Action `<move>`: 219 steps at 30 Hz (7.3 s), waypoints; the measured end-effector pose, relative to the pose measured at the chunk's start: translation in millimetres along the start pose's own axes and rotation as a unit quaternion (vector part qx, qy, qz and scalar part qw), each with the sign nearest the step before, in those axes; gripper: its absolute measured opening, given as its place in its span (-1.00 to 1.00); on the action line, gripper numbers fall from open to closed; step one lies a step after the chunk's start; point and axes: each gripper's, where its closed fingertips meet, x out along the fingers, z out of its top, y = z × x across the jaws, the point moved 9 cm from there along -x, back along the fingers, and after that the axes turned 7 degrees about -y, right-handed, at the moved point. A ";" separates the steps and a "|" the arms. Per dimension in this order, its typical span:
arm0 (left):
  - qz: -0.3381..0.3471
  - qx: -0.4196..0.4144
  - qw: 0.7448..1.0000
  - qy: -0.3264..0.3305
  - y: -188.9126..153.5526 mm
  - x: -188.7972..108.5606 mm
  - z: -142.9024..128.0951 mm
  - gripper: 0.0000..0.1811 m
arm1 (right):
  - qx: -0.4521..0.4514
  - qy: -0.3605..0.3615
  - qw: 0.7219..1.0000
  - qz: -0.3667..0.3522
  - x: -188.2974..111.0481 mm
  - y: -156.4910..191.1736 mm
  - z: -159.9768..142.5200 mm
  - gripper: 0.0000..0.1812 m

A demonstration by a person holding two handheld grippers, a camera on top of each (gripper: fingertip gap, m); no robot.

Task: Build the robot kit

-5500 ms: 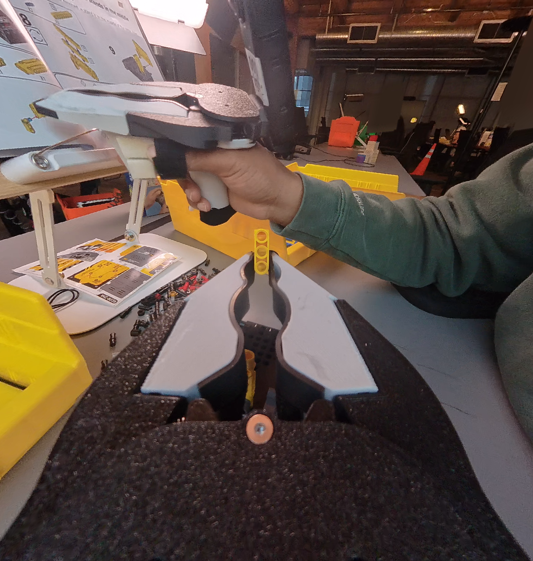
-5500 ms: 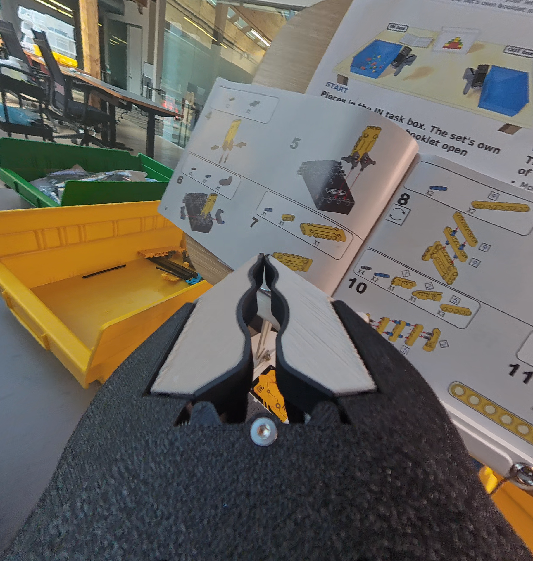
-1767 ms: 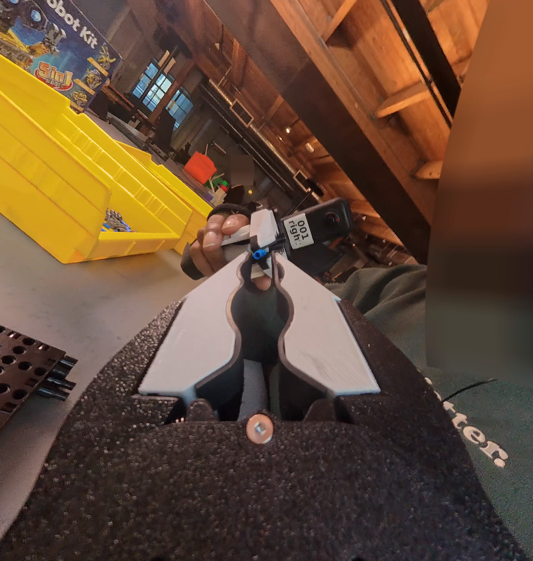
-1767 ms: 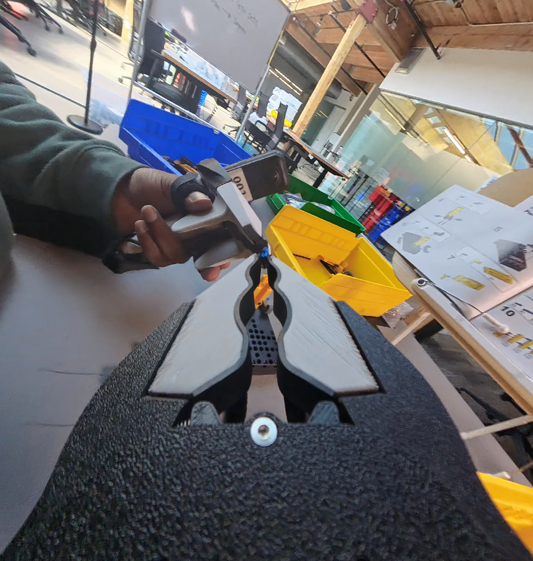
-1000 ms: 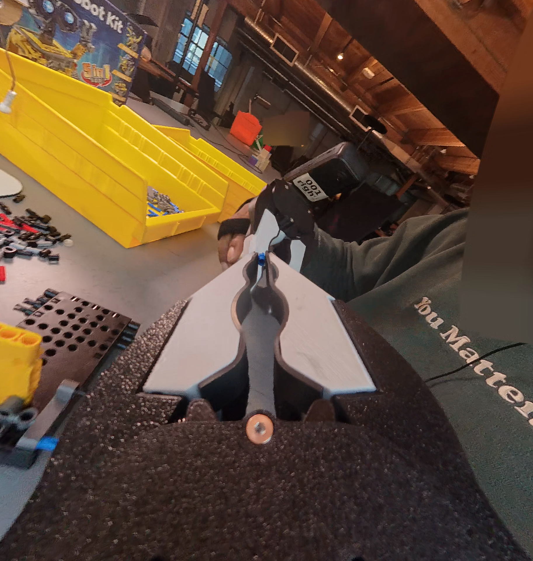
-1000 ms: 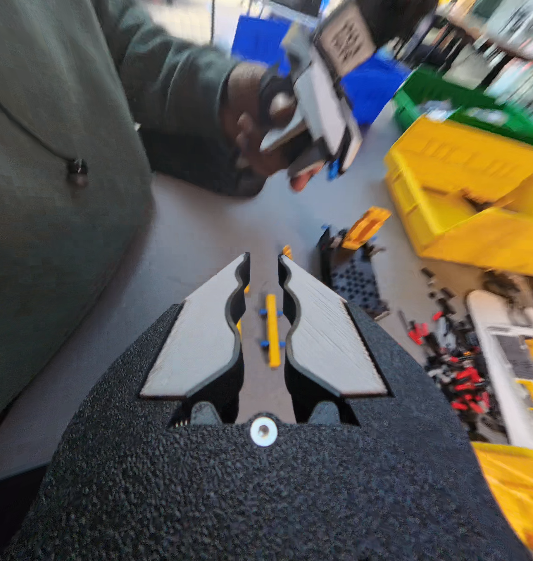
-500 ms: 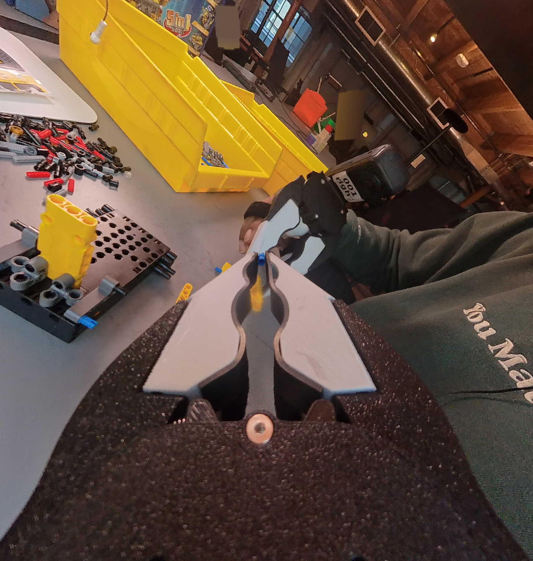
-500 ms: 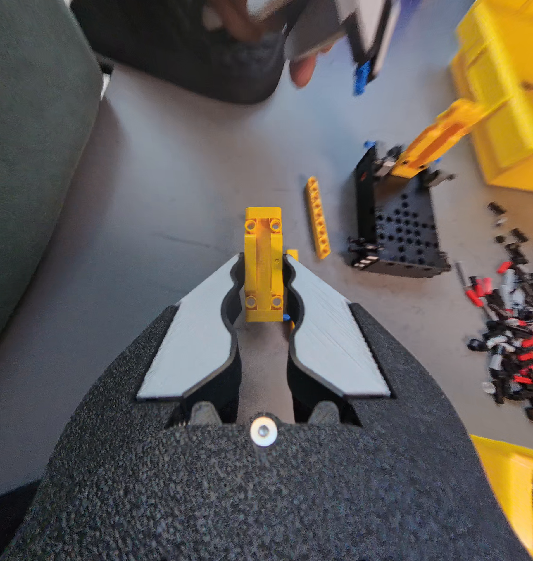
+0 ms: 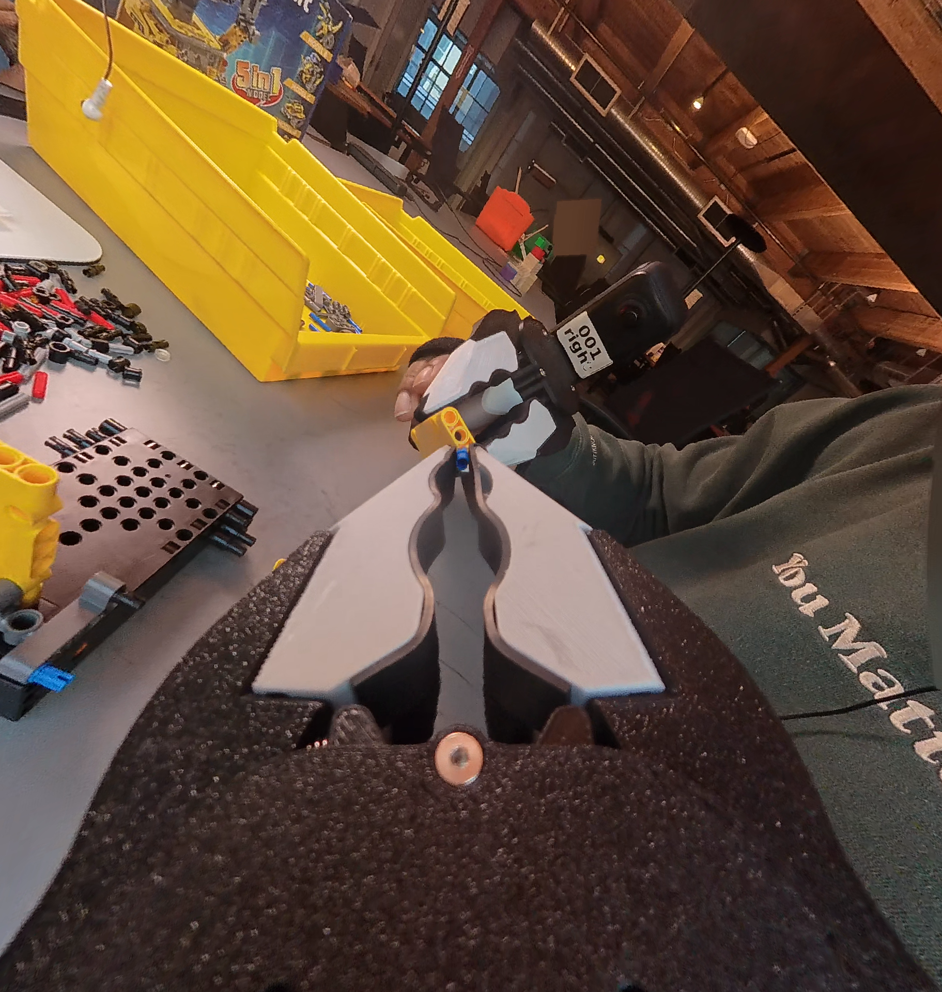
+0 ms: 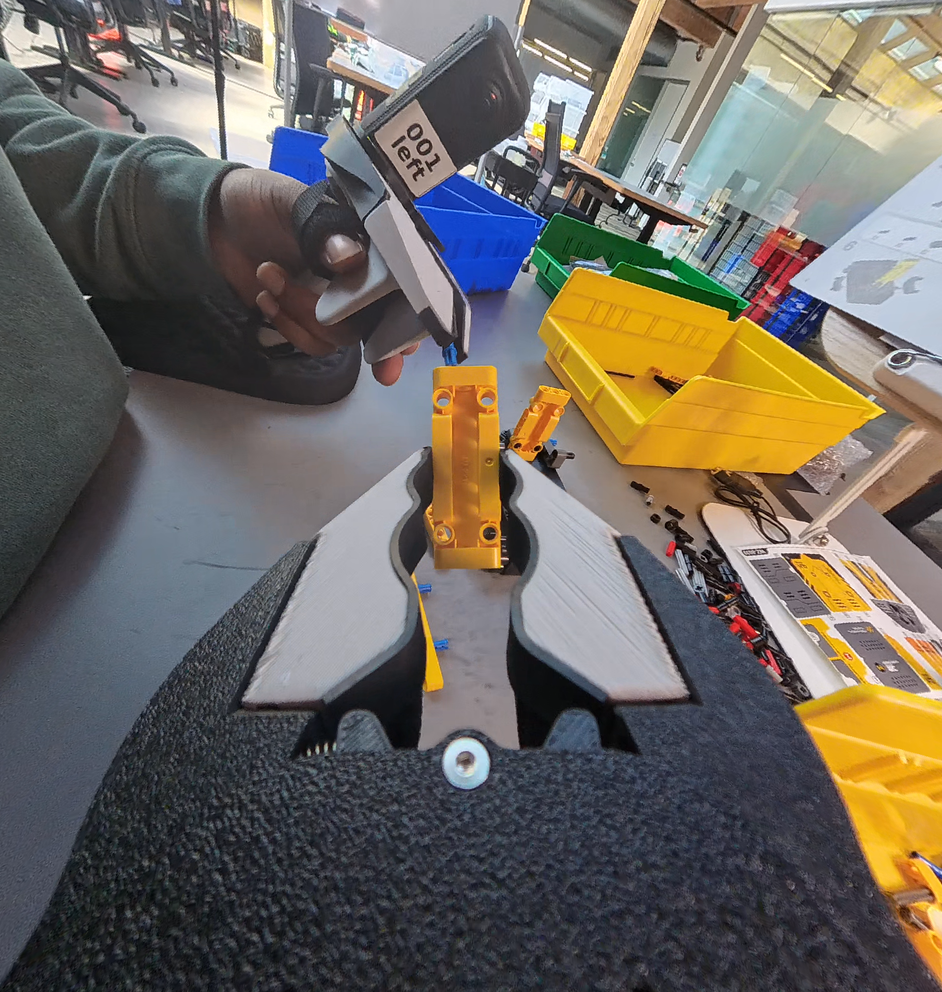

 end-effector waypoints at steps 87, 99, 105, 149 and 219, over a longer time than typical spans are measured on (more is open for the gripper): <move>-0.035 -0.017 0.999 -0.016 22.5 -6.3 -6.8 -0.96 | 0.032 0.119 0.988 0.096 9.2 4.0 -8.6 -0.75; -0.082 -0.043 0.995 -0.026 17.0 1.1 -11.7 -0.96 | -0.041 0.017 0.998 0.038 29.0 4.4 20.6 -0.95; -0.097 -0.081 0.990 -0.055 20.5 0.5 -10.7 -0.96 | -0.069 0.011 0.997 0.025 30.6 8.9 20.2 -0.95; -0.170 -0.239 0.955 -0.036 26.6 11.7 -25.0 -0.79 | -0.130 -0.011 0.991 -0.006 36.8 16.3 10.4 -0.88; 0.047 0.073 0.974 0.211 9.9 8.4 -25.1 -0.71 | -0.057 0.007 0.998 -0.022 -0.5 -16.4 4.7 -0.96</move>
